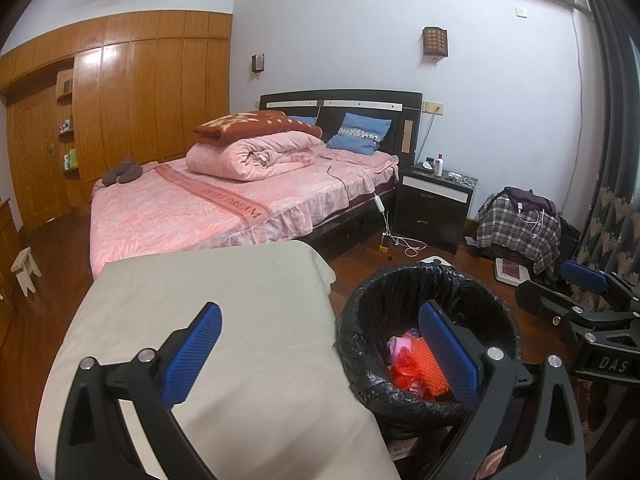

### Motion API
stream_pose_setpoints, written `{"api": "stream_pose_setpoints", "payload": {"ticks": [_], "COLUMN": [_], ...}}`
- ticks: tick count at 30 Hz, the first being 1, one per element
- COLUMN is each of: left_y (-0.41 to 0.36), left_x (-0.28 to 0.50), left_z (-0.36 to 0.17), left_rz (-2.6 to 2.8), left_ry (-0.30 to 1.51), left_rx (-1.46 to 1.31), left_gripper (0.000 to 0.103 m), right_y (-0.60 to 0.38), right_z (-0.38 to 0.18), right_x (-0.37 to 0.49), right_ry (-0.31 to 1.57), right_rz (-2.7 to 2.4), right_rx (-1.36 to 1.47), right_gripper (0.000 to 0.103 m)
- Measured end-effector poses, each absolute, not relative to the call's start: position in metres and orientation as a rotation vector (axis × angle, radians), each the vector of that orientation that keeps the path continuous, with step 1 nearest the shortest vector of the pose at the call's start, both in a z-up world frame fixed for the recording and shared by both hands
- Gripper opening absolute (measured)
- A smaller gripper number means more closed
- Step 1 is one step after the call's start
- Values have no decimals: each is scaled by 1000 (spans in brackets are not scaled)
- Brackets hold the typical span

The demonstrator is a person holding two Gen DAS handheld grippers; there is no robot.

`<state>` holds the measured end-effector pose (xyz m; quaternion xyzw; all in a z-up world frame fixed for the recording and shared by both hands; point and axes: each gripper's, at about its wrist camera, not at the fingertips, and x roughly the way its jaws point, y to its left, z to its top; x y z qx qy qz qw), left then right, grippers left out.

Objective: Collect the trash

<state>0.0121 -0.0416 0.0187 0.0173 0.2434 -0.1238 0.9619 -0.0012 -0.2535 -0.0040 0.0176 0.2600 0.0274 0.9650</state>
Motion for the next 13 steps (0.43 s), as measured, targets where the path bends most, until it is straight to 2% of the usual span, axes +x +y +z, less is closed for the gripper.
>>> {"api": "stream_pose_setpoints", "payload": {"ticks": [13], "left_y": [-39], "left_x": [12], "left_z": [19], "left_rz": [-251], "left_ry": [495], "left_rx": [34], "left_gripper": [97], "right_y": [-254], "right_z": [-3], "right_x": [-1], "right_ry": [527], "right_rz": [56], "right_rx": [36], "right_gripper": [98]}}
